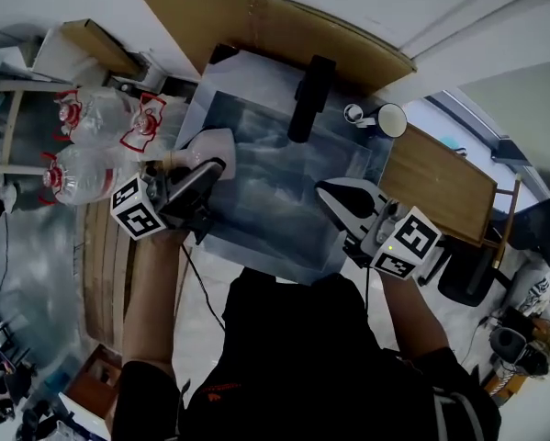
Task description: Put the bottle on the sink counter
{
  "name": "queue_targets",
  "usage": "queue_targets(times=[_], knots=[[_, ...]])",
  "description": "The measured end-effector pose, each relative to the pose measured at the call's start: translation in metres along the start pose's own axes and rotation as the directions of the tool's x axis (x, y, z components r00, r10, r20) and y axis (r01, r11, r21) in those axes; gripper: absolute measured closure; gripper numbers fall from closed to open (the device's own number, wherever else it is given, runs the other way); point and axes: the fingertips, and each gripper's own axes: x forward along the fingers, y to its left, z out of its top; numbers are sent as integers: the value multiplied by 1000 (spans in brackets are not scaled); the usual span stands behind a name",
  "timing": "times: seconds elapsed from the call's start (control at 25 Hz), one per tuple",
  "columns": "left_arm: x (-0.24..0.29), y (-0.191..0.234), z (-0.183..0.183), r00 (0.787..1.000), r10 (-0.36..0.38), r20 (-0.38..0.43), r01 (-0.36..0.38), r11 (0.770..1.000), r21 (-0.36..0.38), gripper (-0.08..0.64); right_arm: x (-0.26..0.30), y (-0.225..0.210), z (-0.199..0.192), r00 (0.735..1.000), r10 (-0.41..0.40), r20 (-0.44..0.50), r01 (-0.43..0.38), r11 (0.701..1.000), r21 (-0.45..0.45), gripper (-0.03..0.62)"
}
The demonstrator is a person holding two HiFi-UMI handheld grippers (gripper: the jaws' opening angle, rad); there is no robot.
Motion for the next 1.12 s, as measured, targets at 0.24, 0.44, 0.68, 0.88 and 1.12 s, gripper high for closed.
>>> queue_targets(times=[0.24, 0.44, 0.68, 0.88, 1.12], knots=[[32, 40, 3, 996, 63, -59, -59, 996, 63, 181, 3, -25, 0, 1000, 20, 1, -20, 1000, 12, 588], [51, 78, 3, 984, 128, -123, -114, 987, 112, 181, 3, -41, -3, 1000, 15, 9, -15, 1000, 24, 588], [72, 123, 5, 961, 200, -193, -168, 971, 169, 181, 2, -58, -15, 1000, 4, 6, -4, 999, 50, 588], [87, 154, 3, 932, 263, -250, -204, 950, 236, 181, 1, -68, -23, 1000, -5, -4, 5, 998, 62, 588], [101, 190, -2, 881, 347, -321, -236, 911, 337, 181, 2, -78, -30, 1000, -13, -9, 14, 997, 72, 588]])
